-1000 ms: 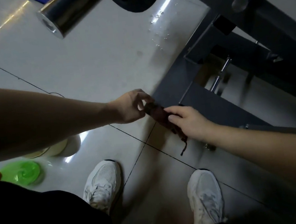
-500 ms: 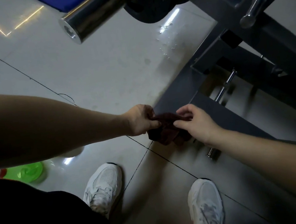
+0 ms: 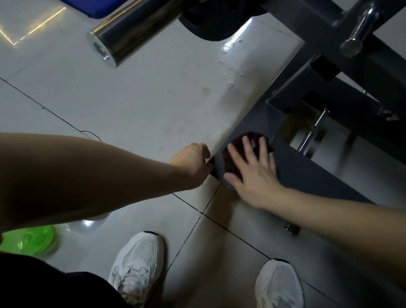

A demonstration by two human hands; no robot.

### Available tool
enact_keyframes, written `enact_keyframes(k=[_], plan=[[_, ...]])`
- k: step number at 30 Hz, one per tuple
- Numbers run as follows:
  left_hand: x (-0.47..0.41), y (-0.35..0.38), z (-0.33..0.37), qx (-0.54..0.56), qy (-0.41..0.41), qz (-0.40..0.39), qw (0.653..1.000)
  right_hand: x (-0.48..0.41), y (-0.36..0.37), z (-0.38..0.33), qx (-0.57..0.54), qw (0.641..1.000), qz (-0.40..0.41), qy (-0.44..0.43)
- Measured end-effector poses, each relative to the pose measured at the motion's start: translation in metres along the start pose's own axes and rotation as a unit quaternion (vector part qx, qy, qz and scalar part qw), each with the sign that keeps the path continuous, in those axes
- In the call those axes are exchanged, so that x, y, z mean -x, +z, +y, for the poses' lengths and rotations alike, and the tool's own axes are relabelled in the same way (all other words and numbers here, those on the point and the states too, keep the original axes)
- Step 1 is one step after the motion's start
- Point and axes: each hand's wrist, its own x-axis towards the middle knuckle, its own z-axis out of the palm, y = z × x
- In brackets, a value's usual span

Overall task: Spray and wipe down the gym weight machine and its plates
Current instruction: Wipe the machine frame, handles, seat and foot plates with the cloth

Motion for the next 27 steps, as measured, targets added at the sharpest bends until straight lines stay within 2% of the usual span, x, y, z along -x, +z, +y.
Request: enact_keyframes(k=[5, 7, 9, 12, 14, 16, 18, 20, 22, 25, 27], plan=[[-0.002, -0.003, -0.011, 0.025, -0.005, -0.032, 0.999, 0.001, 0.013, -0.009, 0.014, 0.991, -0.008, -0.131], [-0.006, -0.001, -0.011, 0.04, -0.02, -0.027, 0.999, -0.021, -0.001, 0.011, 0.028, 0.989, -0.004, -0.146], [-0.009, -0.001, -0.011, 0.049, -0.033, -0.028, 0.998, -0.055, -0.018, 0.036, 0.038, 0.995, 0.019, -0.094], [-0.011, -0.003, -0.011, 0.037, -0.043, -0.032, 0.998, -0.096, -0.04, 0.057, 0.065, 0.997, 0.032, 0.035], [-0.013, -0.004, -0.012, 0.033, -0.05, -0.037, 0.997, -0.097, -0.038, 0.048, 0.081, 0.994, 0.043, 0.058], [-0.013, -0.005, -0.013, 0.038, -0.056, -0.045, 0.997, -0.072, -0.026, 0.029, 0.087, 0.994, 0.062, 0.006], [-0.014, -0.007, -0.014, 0.043, -0.054, -0.05, 0.996, -0.028, -0.007, 0.015, 0.107, 0.987, 0.066, -0.101], [-0.013, -0.012, -0.014, 0.044, -0.046, -0.06, 0.996, 0.008, 0.007, 0.01, 0.129, 0.972, 0.023, -0.193], [-0.013, -0.015, -0.012, 0.045, -0.036, -0.068, 0.996, 0.014, 0.009, 0.016, 0.133, 0.961, -0.005, -0.243], [-0.013, -0.016, -0.012, 0.045, -0.023, -0.057, 0.997, -0.024, -0.003, 0.026, 0.15, 0.96, 0.052, -0.232], [-0.013, -0.016, -0.013, 0.058, -0.028, -0.054, 0.996, -0.052, -0.016, 0.022, 0.125, 0.978, 0.066, -0.15]])
